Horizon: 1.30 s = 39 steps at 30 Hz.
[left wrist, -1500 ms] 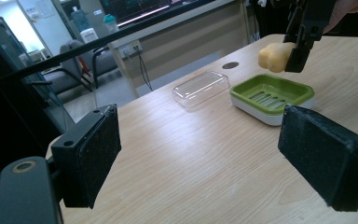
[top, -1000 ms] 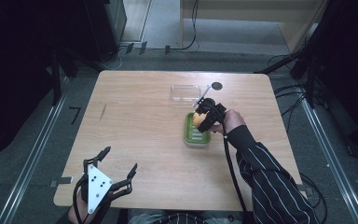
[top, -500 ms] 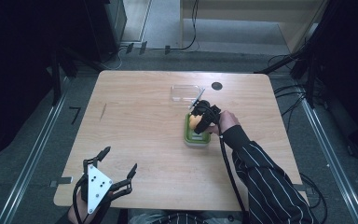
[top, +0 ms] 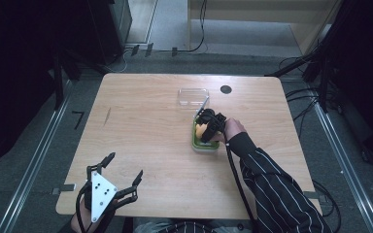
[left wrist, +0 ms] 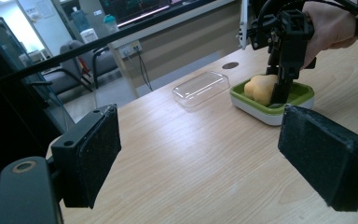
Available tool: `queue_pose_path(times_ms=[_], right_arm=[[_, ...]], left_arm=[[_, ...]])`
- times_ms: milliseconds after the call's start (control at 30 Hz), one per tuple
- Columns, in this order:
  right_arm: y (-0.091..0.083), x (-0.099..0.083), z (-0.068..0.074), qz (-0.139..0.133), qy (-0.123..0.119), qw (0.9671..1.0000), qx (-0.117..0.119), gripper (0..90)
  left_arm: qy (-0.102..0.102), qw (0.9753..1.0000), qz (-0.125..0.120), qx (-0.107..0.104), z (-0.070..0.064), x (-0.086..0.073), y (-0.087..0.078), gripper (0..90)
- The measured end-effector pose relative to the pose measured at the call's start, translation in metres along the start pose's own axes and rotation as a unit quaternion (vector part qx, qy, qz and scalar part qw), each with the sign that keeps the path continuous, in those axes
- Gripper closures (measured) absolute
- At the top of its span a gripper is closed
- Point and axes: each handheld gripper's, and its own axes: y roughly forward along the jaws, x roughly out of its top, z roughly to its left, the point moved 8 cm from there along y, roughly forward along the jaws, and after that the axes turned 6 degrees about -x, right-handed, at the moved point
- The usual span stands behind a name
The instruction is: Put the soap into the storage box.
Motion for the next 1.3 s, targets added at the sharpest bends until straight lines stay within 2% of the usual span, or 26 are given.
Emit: queue_pose_path(times_ms=[333, 533, 667, 800, 1300], right_arm=[[0.005, -0.003, 0.002, 0.016, -0.015, 0.9997, -0.006, 37.5], [-0.003, -0.003, 0.001, 0.010, -0.012, 0.9999, -0.007, 32.6], [-0.011, -0.004, -0.001, 0.005, -0.013, 0.9999, -0.010, 26.4], [-0.019, -0.007, -0.002, 0.000, -0.001, 0.9999, -0.015, 20.2], [-0.050, -0.032, -0.014, -0.021, 0.035, 0.9988, -0.027, 8.3]], left_arm=[[0.000, 1.0000, 0.000, 0.000, 0.000, 0.000, 0.000, 13.5], [0.002, 1.0000, -0.001, 0.000, 0.000, 0.000, 0.000, 13.5], [0.002, 1.0000, -0.001, 0.000, 0.000, 0.000, 0.000, 13.5], [0.002, 1.0000, -0.001, -0.001, 0.000, 0.000, 0.000, 13.5], [0.001, 1.0000, -0.002, -0.001, -0.001, 0.001, 0.001, 13.5]])
